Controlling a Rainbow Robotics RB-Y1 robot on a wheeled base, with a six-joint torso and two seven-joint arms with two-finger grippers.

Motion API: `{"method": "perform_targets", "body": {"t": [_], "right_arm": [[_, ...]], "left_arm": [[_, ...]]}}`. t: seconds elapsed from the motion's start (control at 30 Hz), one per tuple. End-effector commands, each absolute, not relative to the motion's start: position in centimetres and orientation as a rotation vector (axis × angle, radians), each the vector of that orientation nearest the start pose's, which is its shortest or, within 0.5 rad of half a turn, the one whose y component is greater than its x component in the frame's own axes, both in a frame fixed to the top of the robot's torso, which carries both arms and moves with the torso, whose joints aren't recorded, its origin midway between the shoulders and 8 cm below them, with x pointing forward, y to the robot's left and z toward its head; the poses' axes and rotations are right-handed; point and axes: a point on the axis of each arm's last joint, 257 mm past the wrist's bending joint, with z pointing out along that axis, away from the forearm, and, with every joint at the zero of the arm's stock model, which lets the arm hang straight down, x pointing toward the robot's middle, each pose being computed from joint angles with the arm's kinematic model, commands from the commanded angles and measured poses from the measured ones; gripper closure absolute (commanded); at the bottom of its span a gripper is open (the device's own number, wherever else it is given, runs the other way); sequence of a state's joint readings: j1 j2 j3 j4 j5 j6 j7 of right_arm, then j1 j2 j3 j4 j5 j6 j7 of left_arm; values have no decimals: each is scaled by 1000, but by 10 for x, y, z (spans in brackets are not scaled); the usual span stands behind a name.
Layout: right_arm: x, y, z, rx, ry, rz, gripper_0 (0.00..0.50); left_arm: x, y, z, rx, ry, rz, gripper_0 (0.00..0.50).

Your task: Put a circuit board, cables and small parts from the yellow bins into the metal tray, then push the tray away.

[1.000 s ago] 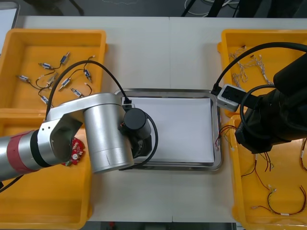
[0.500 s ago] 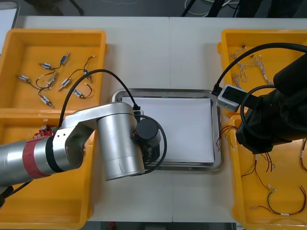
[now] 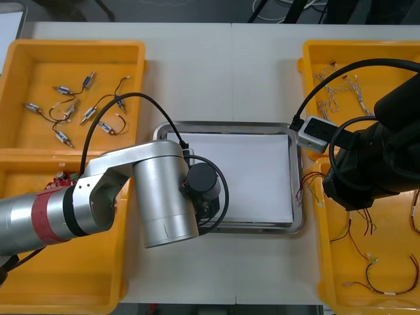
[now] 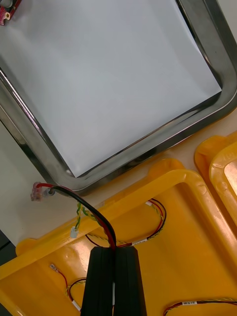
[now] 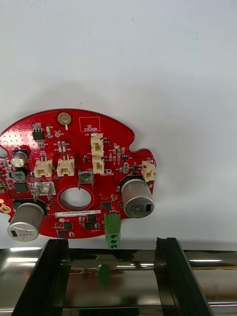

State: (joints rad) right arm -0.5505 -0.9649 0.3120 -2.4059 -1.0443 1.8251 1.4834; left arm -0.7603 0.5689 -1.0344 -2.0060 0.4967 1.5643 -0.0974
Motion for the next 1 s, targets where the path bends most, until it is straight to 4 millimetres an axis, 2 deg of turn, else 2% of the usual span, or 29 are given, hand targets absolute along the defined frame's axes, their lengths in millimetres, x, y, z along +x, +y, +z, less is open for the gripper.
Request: {"method": "perform_targets", "body": {"t": [0.03, 0.23, 0.53, 0.7, 0.83, 1.0], "right_arm": [[362, -208, -139, -1267, 2385, -220, 500], [360, -206, -139, -1274, 2382, -207, 500], [352, -177, -140, -1325, 2337, -70, 500], [346, -155, -145, -1407, 2295, -34, 500], [346, -136, -148, -1454, 2242, -15, 500], [345, -117, -159, -1545, 2178, -58, 500]], "left_arm": [[395, 25, -265, -176, 2603, -233, 0], [401, 30, -250, -195, 2575, -248, 0], [410, 59, -214, -258, 2551, -232, 0], [419, 83, -188, -311, 2543, -234, 0], [424, 101, -174, -347, 2543, -234, 0], [434, 130, -152, -400, 2533, -225, 0]]}}
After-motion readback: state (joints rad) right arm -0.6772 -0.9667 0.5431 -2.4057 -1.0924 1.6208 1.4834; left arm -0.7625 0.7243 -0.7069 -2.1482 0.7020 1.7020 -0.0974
